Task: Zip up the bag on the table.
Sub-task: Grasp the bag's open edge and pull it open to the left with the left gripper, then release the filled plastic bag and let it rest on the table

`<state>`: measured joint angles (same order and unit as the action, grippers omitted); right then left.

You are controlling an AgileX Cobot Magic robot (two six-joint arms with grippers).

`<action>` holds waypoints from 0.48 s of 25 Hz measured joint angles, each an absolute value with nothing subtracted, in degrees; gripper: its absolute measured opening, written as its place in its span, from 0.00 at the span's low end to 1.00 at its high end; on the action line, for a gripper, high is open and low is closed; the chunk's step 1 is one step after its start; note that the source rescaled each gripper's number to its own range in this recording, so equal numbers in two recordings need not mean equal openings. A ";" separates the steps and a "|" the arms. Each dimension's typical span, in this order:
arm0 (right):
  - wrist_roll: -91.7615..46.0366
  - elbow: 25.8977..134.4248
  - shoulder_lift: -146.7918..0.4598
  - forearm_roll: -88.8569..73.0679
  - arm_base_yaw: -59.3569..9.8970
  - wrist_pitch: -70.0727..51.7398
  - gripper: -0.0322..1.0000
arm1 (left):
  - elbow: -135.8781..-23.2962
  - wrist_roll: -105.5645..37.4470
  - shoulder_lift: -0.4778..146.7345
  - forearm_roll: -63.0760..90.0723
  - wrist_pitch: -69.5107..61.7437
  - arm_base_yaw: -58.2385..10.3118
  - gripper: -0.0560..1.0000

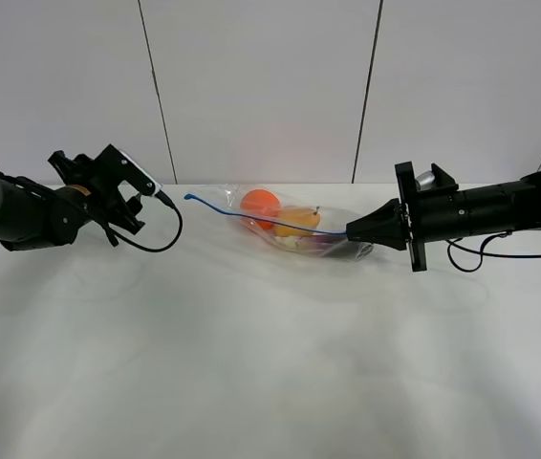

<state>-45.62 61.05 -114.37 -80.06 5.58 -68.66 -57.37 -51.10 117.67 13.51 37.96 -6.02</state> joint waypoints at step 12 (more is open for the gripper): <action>-45.62 61.05 -114.37 -80.06 5.58 -68.70 0.03 | -57.37 -4.62 117.66 12.23 35.45 -5.52 0.85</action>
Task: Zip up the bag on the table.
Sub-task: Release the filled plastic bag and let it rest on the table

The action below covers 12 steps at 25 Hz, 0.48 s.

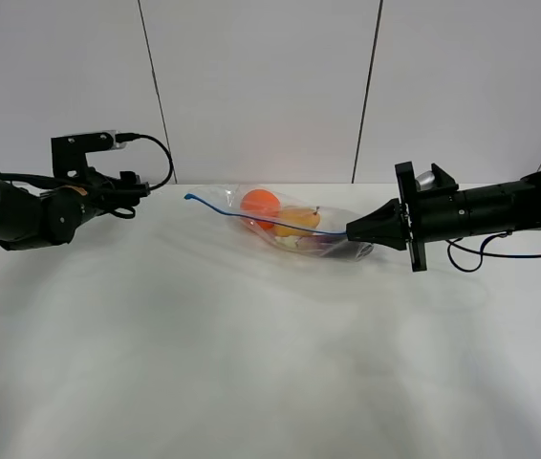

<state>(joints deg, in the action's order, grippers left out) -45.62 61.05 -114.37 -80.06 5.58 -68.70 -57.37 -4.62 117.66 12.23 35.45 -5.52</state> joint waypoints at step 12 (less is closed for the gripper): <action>-45.62 61.05 -114.37 -79.99 5.58 -68.70 0.03 | -73.33 -5.59 111.51 7.20 -18.94 -3.89 0.85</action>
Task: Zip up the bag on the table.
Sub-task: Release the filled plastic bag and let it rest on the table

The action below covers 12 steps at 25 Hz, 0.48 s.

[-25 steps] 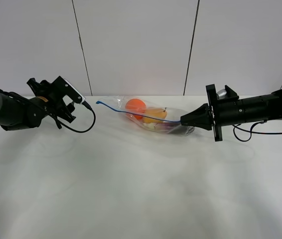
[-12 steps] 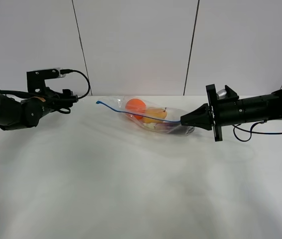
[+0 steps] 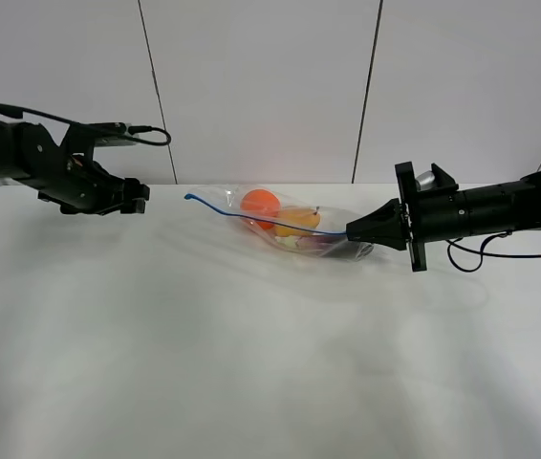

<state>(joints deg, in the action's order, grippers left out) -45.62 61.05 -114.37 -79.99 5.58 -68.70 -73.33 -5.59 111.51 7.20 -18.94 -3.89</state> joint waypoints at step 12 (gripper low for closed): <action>-45.79 61.05 -114.37 -78.42 5.58 -68.70 0.03 | -97.64 -4.48 109.41 5.29 -68.27 -2.22 0.86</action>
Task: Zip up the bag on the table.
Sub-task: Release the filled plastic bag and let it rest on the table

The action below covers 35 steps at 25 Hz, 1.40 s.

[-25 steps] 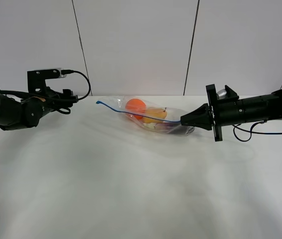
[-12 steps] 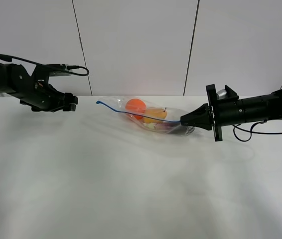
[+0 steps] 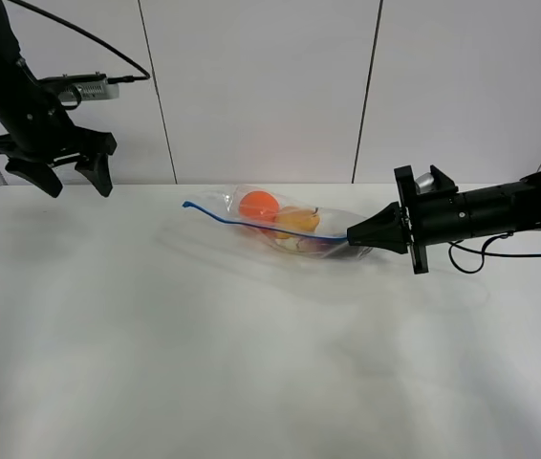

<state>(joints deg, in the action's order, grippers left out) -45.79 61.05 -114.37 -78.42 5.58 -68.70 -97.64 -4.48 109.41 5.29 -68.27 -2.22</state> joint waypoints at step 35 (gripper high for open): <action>-46.03 61.05 -114.37 -78.38 5.58 -68.70 0.03 | -33.29 -3.03 29.84 4.43 -67.00 -2.22 1.00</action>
